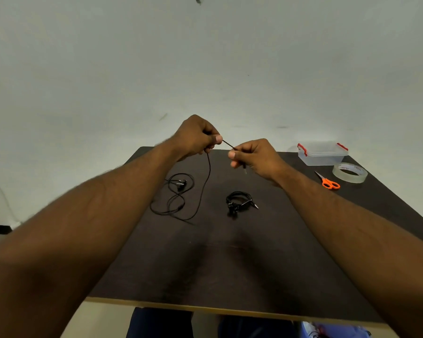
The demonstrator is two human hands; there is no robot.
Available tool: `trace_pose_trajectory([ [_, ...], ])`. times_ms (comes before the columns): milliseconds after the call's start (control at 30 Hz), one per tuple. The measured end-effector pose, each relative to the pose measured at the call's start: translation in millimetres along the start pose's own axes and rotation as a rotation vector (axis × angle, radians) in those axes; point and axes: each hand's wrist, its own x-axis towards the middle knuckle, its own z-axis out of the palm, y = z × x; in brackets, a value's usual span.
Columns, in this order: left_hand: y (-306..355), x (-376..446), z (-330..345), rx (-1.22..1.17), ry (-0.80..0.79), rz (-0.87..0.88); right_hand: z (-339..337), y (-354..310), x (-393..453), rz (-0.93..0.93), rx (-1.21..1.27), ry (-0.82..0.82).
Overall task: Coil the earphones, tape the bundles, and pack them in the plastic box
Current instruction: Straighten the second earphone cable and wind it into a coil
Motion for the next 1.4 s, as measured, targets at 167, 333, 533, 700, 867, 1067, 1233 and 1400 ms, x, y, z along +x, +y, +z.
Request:
trace_pose_trajectory([
  [167,-10.2,-2.5,-9.5,0.08,-0.062,-0.006,-29.3,-2.3,2.8,-0.013,-0.256,-0.068],
  [333,-17.5,-1.1,-6.0,0.07,-0.041,-0.017,-52.7,-17.0,11.1,-0.121,-0.633,-0.101],
  [533,-32.4,-6.0,-11.5,0.07,-0.043,-0.025,-69.1,-9.8,4.9,-0.113,-0.736,-0.117],
  [700,-22.0,-7.8,-19.3,0.129,0.072,0.092,-40.1,-7.3,-28.3,0.081,-0.437,-0.279],
  [867,-6.2,-9.6,-4.1,-0.079,0.121,0.2,-1.7,-42.2,-73.2,0.207,0.488,-0.469],
  [1067,3.0,-29.5,44.7,-0.48,-0.038,0.144,5.7,-73.9,-55.1,-0.155,1.013,-0.199],
  [1233,-8.6,-49.3,52.7,-0.357,-0.16,0.057,-6.2,-36.6,-31.3,-0.199,0.637,0.133],
  [1400,-15.1,-63.5,32.1,0.03,-0.166,0.123,-21.7,21.7,-37.1,-0.123,-0.042,-0.006],
])
